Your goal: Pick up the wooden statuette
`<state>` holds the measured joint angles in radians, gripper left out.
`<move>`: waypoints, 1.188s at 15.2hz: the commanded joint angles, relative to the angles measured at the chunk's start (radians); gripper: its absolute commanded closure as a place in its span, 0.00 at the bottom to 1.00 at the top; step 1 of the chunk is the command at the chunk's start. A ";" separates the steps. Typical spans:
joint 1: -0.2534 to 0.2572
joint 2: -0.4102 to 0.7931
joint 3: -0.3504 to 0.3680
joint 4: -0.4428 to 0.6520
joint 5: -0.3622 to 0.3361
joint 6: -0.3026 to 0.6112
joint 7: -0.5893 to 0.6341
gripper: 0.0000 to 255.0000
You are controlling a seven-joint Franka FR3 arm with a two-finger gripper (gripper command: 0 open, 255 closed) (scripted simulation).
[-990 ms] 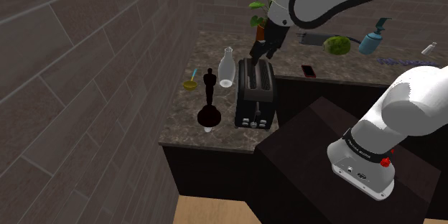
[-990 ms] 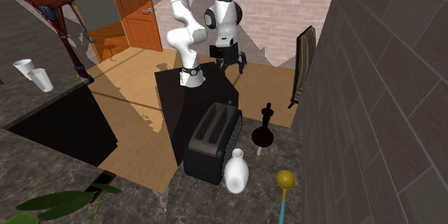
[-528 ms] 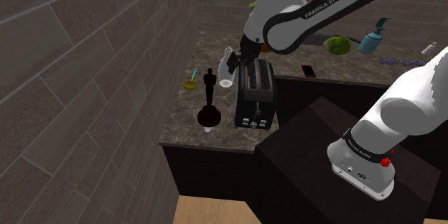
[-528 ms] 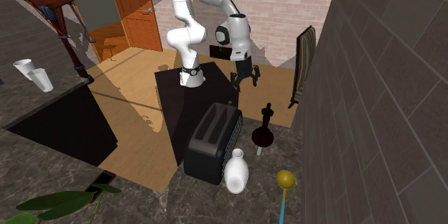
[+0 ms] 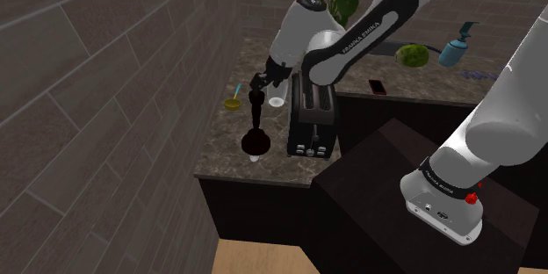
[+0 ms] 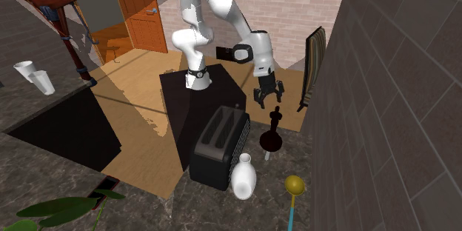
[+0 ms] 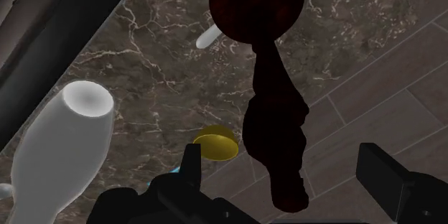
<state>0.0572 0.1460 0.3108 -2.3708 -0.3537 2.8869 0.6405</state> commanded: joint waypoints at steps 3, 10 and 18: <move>0.063 0.095 -0.069 0.075 -0.144 0.041 0.128 0.00; 0.134 0.173 -0.160 0.088 -0.259 0.109 0.231 0.00; 0.131 0.173 -0.159 0.089 -0.256 0.109 0.228 1.00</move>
<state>0.1887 0.3193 0.1524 -2.2815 -0.6096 2.9958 0.8685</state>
